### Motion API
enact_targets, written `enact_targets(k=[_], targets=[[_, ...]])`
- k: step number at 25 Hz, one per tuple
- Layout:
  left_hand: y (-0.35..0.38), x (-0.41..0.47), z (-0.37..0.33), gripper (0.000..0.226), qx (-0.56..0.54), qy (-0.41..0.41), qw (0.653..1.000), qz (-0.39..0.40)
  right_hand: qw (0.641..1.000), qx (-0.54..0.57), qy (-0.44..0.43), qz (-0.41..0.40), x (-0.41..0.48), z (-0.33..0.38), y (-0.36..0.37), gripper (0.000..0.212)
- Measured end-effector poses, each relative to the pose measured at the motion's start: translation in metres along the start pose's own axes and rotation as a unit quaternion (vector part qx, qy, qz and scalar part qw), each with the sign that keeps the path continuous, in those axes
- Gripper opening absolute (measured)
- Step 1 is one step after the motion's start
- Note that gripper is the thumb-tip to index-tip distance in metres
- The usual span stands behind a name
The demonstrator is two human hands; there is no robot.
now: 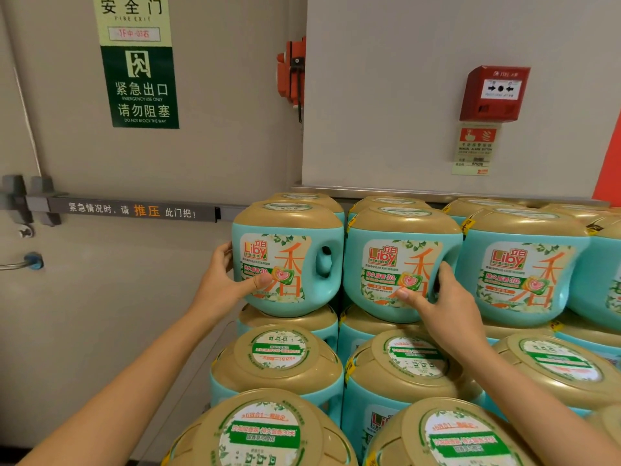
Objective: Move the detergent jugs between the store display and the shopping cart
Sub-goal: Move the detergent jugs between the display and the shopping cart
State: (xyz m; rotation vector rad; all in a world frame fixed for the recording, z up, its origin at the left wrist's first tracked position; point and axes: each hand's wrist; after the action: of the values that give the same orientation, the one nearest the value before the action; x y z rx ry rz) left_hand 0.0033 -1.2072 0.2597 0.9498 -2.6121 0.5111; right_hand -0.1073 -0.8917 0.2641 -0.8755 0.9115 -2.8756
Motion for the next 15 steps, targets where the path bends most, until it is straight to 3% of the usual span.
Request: enact_targets(k=[4, 7, 8, 10, 12, 15], targets=[[0.0, -0.017, -0.01, 0.102, 0.075, 0.0, 0.995, -0.061, 1.0, 0.02, 0.002, 0.003, 0.0, 0.0, -0.006, 0.041], [-0.004, -0.043, -0.023, 0.043, 0.022, 0.047, 0.993, -0.103, 0.999, 0.021, 0.043, -0.021, -0.009, 0.007, -0.019, 0.045], [-0.005, -0.056, -0.03, 0.025, -0.013, 0.056, 0.995, -0.084, 0.997, 0.038, 0.054, -0.036, -0.02, 0.01, -0.027, 0.038], [-0.006, -0.083, -0.048, 0.019, -0.082, 0.069, 0.994, -0.019, 0.988, 0.136, 0.037, -0.056, -0.052, 0.019, -0.048, 0.014], [-0.003, -0.113, -0.069, 0.022, -0.141, 0.078, 0.986, 0.047, 0.971, 0.234, 0.007, -0.049, -0.097, 0.03, -0.075, 0.011], [-0.001, -0.164, -0.095, 0.017, -0.199, 0.104, 0.965, 0.138, 0.959, 0.277, 0.002, -0.068, -0.176, 0.035, -0.107, 0.015]])
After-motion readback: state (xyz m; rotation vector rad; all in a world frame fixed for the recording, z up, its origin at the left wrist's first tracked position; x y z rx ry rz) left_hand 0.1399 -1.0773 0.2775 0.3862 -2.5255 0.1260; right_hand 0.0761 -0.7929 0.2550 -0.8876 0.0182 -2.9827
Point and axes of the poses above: each hand's wrist, its own x-axis towards the middle knuckle, its own y-axis out of the palm, z = x × y, and after that the axes turned 1 degree about -x, right-handed
